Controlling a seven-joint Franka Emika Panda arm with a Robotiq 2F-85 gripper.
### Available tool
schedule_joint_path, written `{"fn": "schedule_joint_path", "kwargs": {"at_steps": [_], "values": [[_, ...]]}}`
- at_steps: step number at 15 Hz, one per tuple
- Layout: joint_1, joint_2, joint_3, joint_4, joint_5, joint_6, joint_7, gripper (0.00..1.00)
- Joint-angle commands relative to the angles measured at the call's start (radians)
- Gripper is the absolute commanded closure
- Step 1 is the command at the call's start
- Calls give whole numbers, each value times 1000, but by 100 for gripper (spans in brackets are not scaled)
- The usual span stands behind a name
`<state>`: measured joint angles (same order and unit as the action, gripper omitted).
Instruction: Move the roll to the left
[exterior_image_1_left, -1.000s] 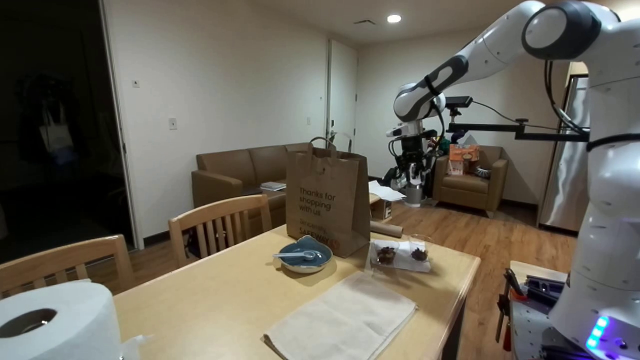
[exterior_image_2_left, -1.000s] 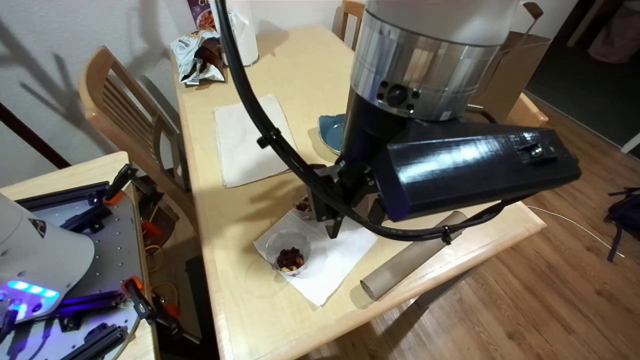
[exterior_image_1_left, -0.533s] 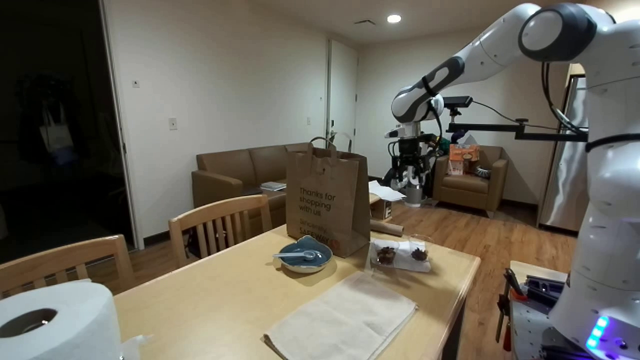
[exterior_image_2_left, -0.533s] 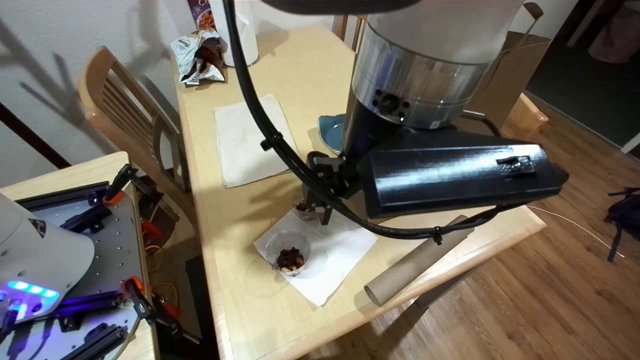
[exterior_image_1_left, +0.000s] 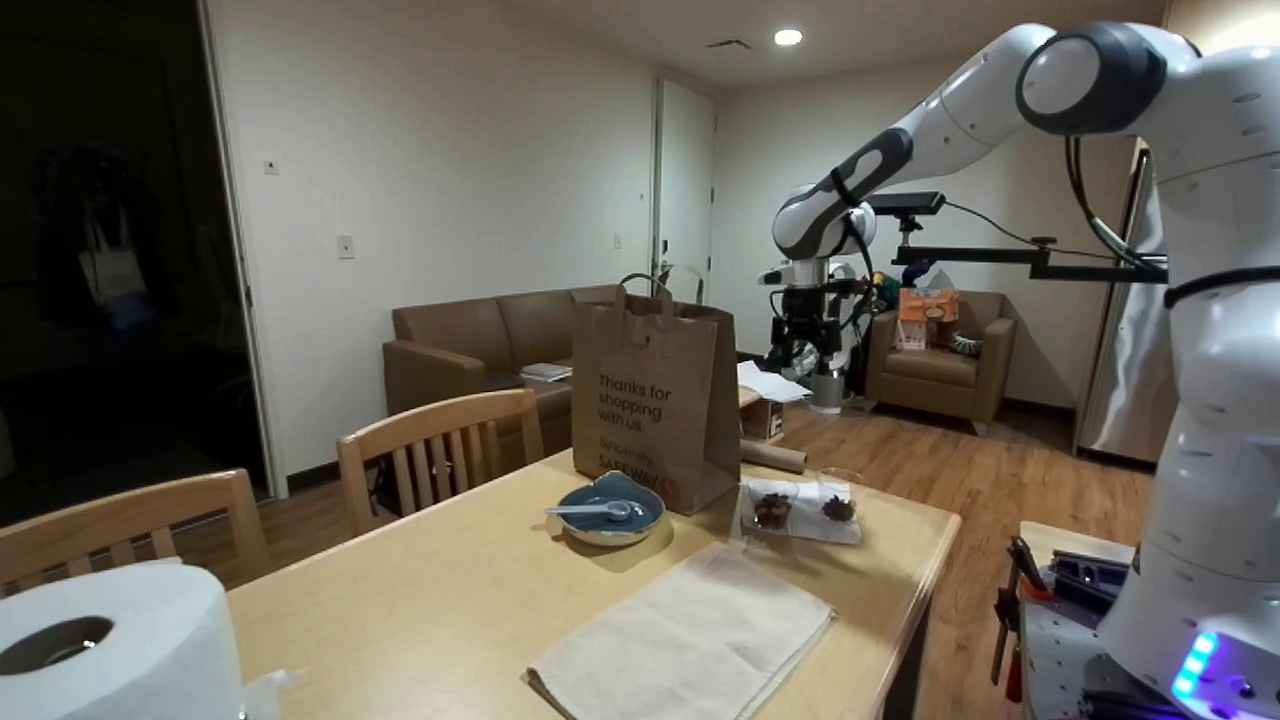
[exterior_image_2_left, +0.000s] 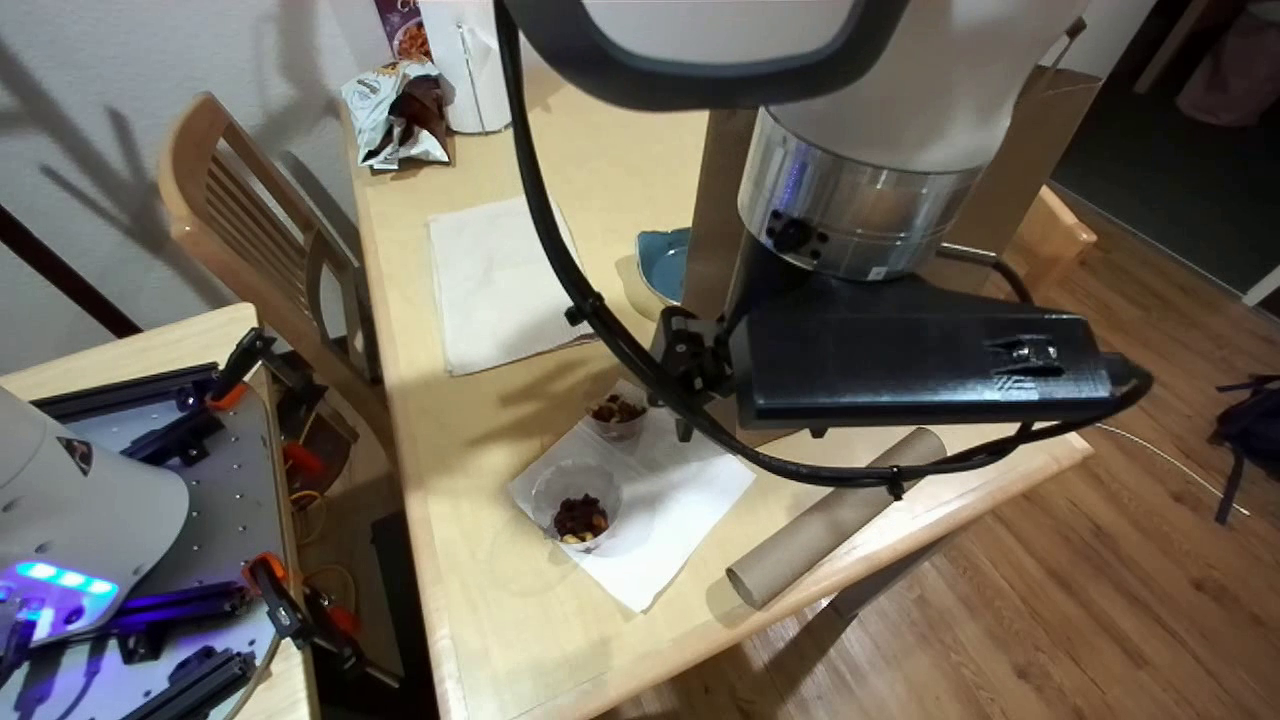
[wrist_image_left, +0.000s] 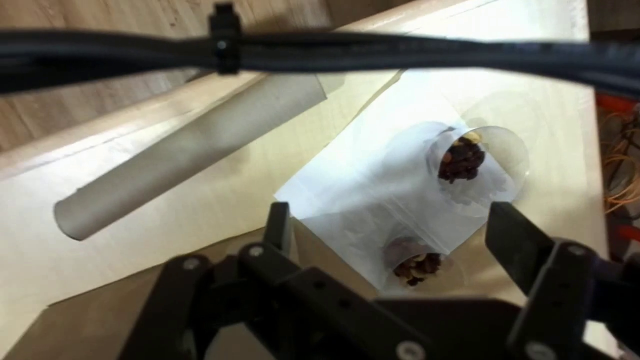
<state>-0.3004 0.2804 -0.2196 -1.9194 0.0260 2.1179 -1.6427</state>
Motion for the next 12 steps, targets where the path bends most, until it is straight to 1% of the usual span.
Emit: {"fn": "schedule_joint_path", "kwargs": {"at_steps": [1,7,8,9,11,12], "values": [[-10,33,15,-24,48,170,139,0],[-43,126,31,-95,114,491,338,0],[-45,101,39,-75,65,408,296,0],[-52,117,41,-85,64,446,322,0],[-58,133,44,-89,63,469,344,0],[-27,140,9,-92,50,510,453,0]]}}
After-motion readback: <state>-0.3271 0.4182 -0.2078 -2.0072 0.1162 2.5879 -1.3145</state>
